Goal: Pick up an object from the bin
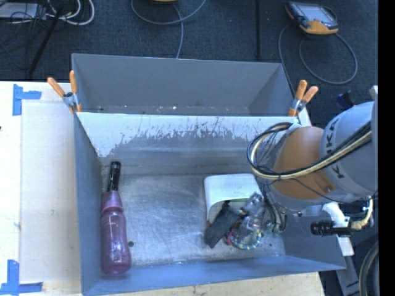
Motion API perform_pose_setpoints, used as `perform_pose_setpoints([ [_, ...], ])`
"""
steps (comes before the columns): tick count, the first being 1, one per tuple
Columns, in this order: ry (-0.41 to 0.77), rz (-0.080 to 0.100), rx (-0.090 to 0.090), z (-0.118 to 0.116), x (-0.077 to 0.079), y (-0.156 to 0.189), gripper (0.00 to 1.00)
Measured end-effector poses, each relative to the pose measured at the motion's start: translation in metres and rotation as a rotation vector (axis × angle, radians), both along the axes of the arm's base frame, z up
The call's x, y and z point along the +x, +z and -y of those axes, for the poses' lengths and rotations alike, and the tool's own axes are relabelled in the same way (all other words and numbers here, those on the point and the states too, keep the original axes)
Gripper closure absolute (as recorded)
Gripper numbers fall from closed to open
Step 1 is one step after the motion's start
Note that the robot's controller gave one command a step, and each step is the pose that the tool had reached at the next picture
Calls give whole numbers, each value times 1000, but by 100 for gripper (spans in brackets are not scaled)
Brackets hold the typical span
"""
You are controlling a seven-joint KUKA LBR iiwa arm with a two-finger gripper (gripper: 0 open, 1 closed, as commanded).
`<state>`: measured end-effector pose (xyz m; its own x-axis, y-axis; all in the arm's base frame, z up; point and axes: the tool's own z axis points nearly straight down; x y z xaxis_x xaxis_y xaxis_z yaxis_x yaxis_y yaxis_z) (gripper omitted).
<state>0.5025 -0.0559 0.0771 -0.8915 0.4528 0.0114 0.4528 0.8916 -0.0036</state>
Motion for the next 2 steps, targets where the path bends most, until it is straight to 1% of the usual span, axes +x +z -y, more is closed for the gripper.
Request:
perform_pose_setpoints([
  [1,1,-1,0,0,-1,20,100],
  [2,1,7,-1,0,1,43,100],
])
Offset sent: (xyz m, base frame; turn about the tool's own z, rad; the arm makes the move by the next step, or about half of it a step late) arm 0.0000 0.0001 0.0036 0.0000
